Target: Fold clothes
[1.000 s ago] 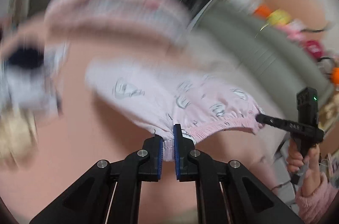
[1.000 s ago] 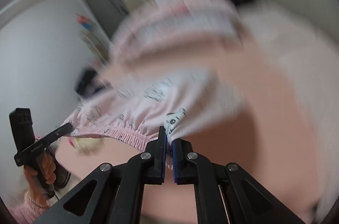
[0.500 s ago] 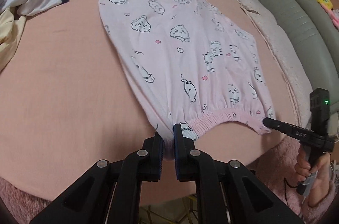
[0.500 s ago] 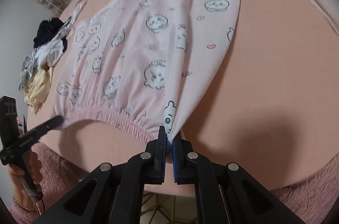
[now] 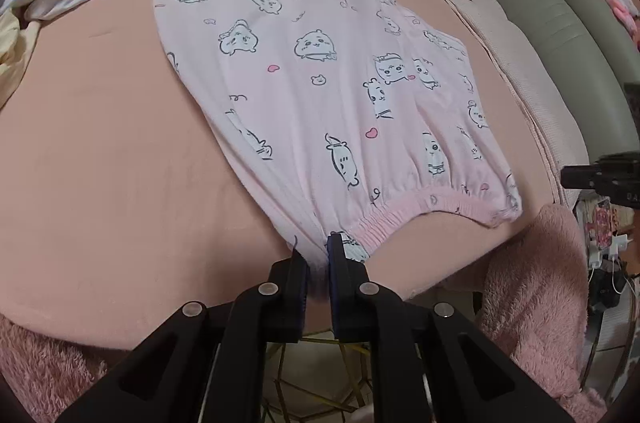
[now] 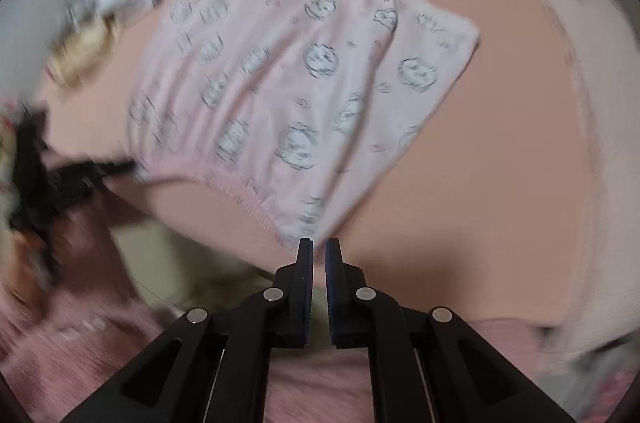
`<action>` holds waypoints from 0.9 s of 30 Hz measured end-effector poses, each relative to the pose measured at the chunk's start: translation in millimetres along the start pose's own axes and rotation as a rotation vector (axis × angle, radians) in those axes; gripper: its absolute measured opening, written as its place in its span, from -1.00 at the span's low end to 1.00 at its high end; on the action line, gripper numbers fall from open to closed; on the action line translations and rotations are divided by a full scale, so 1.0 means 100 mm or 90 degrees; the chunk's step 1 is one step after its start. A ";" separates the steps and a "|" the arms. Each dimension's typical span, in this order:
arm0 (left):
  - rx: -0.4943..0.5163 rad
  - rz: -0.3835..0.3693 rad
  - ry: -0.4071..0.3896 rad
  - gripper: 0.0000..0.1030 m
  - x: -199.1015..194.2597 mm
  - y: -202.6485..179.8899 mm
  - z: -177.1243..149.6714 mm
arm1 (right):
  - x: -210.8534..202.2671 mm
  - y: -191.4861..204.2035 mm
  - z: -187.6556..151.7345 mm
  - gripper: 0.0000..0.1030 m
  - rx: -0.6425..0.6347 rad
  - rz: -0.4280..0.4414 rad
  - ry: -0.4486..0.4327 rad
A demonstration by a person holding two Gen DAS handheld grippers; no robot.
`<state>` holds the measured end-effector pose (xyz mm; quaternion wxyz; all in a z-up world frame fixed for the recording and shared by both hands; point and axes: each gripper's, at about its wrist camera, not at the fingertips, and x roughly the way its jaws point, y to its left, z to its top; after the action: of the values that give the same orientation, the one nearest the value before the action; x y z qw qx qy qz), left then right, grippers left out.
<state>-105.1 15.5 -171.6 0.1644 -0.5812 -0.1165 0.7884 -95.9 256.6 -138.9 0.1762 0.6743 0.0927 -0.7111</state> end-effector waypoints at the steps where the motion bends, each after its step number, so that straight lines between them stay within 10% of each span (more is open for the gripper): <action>1: -0.006 -0.006 0.000 -0.85 0.00 0.02 0.01 | -0.05 0.07 0.02 -0.89 -0.029 -0.017 0.020; 4: -0.016 -0.019 -0.002 -0.85 0.00 0.09 -0.02 | -0.18 0.14 0.00 -0.89 -0.064 -0.036 0.009; 12: -0.030 -0.023 0.005 -0.84 0.02 0.16 -0.12 | 0.76 -0.27 -0.12 -0.87 0.230 -0.014 -0.108; 21: -0.015 -0.012 0.010 -0.80 0.07 0.08 -0.10 | 0.61 -0.51 -0.59 -0.34 0.171 -0.086 -0.025; 27: -0.015 -0.012 0.008 -0.80 0.07 0.09 -0.12 | 0.32 -0.36 -0.70 -0.29 0.201 0.039 -0.130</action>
<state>-97.1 9.8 -184.8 0.1657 -0.5866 -0.1305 0.7819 -45.7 311.8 -179.5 0.0983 0.6204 -0.0591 -0.7759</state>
